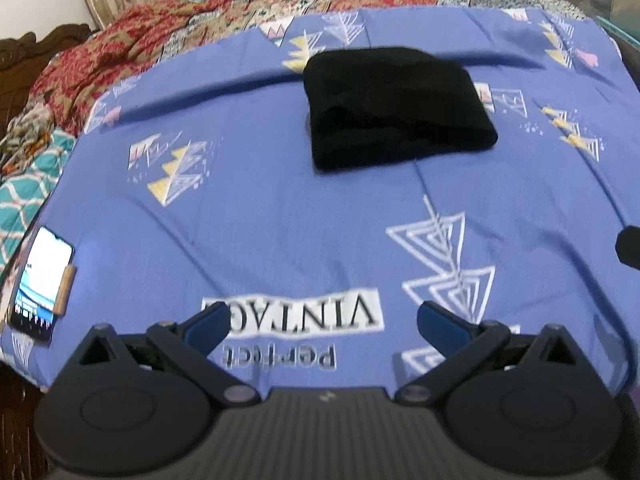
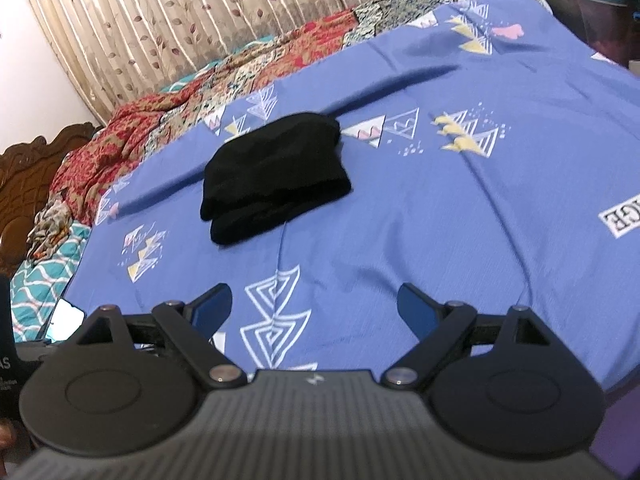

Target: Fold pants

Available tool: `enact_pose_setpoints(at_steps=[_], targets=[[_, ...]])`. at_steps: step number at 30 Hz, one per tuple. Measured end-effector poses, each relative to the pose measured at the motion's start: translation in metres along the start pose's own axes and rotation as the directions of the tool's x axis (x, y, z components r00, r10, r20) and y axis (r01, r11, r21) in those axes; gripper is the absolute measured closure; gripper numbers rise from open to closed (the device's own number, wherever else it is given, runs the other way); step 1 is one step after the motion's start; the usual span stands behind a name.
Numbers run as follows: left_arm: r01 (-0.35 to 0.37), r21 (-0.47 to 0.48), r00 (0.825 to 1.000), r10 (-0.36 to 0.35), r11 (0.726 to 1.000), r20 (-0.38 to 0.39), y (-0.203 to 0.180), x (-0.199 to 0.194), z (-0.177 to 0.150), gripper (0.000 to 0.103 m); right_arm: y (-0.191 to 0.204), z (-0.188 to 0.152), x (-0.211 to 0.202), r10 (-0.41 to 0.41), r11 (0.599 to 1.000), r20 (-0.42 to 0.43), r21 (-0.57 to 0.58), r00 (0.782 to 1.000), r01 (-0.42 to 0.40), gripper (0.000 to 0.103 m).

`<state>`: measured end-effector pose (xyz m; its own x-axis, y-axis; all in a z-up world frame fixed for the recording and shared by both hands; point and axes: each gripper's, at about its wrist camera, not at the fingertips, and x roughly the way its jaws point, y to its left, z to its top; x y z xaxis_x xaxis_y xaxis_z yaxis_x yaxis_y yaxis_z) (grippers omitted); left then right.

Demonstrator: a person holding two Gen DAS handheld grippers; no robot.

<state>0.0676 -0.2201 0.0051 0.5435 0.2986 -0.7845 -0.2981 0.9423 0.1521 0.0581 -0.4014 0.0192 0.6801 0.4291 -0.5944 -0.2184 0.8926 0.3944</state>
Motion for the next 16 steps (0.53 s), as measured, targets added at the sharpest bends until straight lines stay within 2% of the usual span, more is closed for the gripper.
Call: enact_pose_setpoints(at_steps=[9, 13, 16], targets=[[0.027, -0.009, 0.999, -0.026, 1.000, 0.037, -0.002, 0.001, 0.025, 0.000, -0.001, 0.019, 0.002, -0.016, 1.000, 0.027, -0.026, 1.000, 0.017, 0.012], [0.077, -0.019, 0.996, -0.076, 0.997, 0.045, 0.000, 0.003, 0.035, 0.000, 0.001, 0.028, 0.005, -0.016, 0.999, 0.031, -0.041, 0.999, 0.017, 0.012], [0.093, -0.015, 0.993, -0.091, 0.996, 0.081, 0.001, 0.002, 0.042, 0.000, 0.004, 0.037, 0.006, -0.012, 0.997, 0.038, -0.069, 0.999, 0.014, 0.012]])
